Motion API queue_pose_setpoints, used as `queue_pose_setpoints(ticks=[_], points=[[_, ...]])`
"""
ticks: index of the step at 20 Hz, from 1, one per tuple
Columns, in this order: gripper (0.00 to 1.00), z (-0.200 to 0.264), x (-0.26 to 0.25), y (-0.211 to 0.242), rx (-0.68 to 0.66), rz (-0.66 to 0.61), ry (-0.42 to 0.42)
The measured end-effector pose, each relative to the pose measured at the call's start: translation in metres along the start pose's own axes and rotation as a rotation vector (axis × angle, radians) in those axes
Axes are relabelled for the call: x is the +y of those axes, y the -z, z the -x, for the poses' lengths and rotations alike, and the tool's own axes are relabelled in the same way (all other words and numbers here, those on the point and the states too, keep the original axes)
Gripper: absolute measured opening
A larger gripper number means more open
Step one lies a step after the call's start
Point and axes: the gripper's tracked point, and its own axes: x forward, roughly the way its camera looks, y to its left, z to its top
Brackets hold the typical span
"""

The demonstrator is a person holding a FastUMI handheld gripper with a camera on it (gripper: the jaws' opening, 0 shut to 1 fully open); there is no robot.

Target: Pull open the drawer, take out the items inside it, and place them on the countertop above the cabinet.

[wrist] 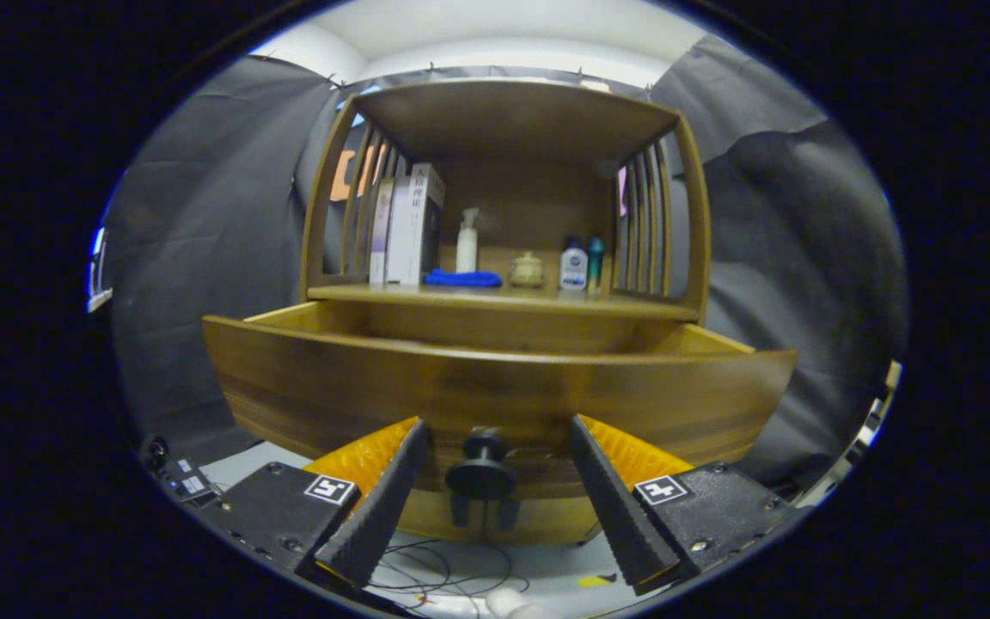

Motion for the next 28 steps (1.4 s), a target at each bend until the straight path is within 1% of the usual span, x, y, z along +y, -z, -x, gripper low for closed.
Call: queue_pose_setpoints(ticks=[2, 5, 7, 9, 11, 14, 16, 18, 20, 22, 25, 28], points=[[1.00, 0.008, -0.005, -0.023, -0.028, -0.028, -0.001], [1.00, 0.007, -0.019, -0.062, -0.051, -0.104, -0.004], [1.00, 0.002, -0.032, -0.098, -0.060, -0.129, 0.006], [1.00, -0.016, -0.040, -0.128, -0.072, -0.147, 0.010], [1.00, -0.034, -0.044, -0.155, -0.042, -0.151, 0.009], [1.00, -0.065, -0.036, -0.187, 0.031, -0.165, -0.033], [1.00, -0.086, -0.028, -0.187, 0.126, -0.150, -0.053], [1.00, -0.104, -0.017, -0.174, 0.249, -0.122, -0.085], [1.00, -0.118, -0.007, -0.152, 0.397, -0.089, -0.102], [1.00, -0.123, 0.002, -0.127, 0.543, -0.083, -0.122], [0.99, -0.130, 0.011, -0.087, 0.712, -0.080, -0.134], [0.94, -0.131, 0.012, -0.055, 0.842, -0.053, -0.133]])
